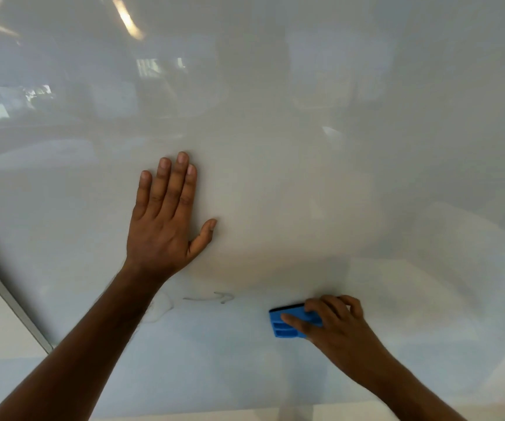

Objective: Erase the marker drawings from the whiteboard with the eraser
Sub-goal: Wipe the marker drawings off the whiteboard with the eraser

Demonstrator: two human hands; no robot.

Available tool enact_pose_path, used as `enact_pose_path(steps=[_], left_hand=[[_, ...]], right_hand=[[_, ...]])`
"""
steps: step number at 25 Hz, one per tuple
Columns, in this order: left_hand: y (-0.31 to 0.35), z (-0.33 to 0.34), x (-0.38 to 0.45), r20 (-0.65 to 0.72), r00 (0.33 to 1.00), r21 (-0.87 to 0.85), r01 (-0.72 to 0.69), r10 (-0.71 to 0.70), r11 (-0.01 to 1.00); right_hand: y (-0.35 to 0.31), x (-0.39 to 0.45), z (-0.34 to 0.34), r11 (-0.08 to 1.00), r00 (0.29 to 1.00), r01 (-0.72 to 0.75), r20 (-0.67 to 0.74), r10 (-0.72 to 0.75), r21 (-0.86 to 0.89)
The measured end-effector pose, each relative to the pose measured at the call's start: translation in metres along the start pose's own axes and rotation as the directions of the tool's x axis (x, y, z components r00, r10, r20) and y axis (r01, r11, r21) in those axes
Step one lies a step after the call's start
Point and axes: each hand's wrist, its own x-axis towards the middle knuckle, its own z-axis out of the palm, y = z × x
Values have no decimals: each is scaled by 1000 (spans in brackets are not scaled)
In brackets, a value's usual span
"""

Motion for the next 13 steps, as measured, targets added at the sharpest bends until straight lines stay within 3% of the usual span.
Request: enact_pose_path(steps=[3,8,10,13], left_hand=[[1,2,-1,-8,1000,1,8,-8,1000],[1,2,-2,-16,1000,3,6,-6,1000],[1,2,-2,-9,1000,-7,3,-3,1000],[-2,0,-2,-8,1000,-18,-13,13,1000]], right_hand=[[23,0,-19,999,994,-52,-92,51,0],[15,71,-61,969,957,-196,-186,222,149],[-9,94,-58,972,954,-184,-212,213,149],[-41,87,-26,995,983,-65,-165,77,78]])
